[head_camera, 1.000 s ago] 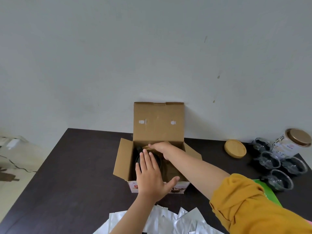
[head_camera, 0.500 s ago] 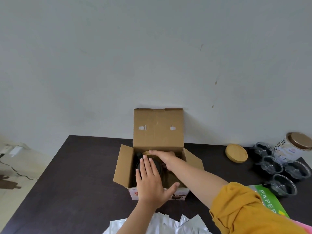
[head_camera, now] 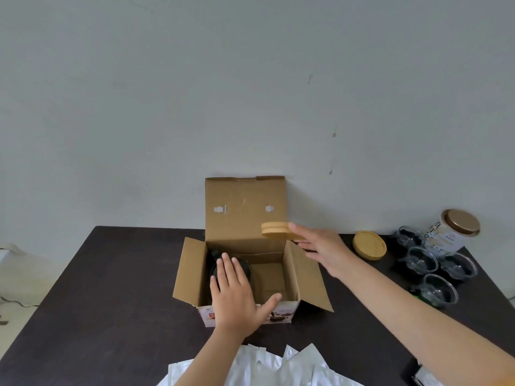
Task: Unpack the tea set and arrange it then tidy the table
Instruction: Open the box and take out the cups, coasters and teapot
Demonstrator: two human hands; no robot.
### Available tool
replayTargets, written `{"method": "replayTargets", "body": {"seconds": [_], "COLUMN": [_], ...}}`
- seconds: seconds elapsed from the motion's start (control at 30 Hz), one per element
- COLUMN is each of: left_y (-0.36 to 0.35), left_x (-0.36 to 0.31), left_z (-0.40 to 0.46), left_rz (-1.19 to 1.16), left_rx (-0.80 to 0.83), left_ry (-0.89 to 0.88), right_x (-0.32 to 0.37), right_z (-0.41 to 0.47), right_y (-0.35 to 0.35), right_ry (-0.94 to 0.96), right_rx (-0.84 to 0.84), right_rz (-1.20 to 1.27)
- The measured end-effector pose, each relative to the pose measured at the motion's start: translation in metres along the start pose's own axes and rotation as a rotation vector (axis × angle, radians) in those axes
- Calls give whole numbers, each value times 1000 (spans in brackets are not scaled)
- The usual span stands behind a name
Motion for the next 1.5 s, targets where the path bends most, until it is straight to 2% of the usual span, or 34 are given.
{"method": "replayTargets", "body": {"seconds": [0.1,0.2,0.37,0.57,0.9,1.03,1.13,1.3,1.5], "left_y": [0,0,0,-1,-1,-2,-3,-2,8], "left_x": [0,0,-1,0,0,0,0,0,7], "left_z": [0,1,1,1,1,1,1,0,-2], "left_rz": [8,15,36,66,75,74,64,42,5], "left_rx": [-8,-14,-8,-4,-11,-9,1,29,81], "left_ry": [-6,-5,-1,6,11,10,4,4,9], "right_x": [-18,-61,-129,-156,-183,-182,-168,-105,-30], "right_z": [-11,-11,-7,-3,-9,-10,-13,-17,-25], "right_y": [59,102,129,119,106,107,112,92,16], "right_ry": [82,-9,-176,-74,-17,-82,-79,159,424], "right_rx": [-190,-319,-452,-549,-533,-522,-581,-575,-293], "right_rz": [-212,-341,-374,-330,-499,-449,-370,-308,-407]}}
Point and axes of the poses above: each hand's wrist, its own z-axis towards the middle knuckle, its own y-axis out of the back of the hand, x = y × z, the point moved 8 cm from there along z, towards the middle knuckle, and after that the axes turned 12 degrees about y, right-handed, at the moved point
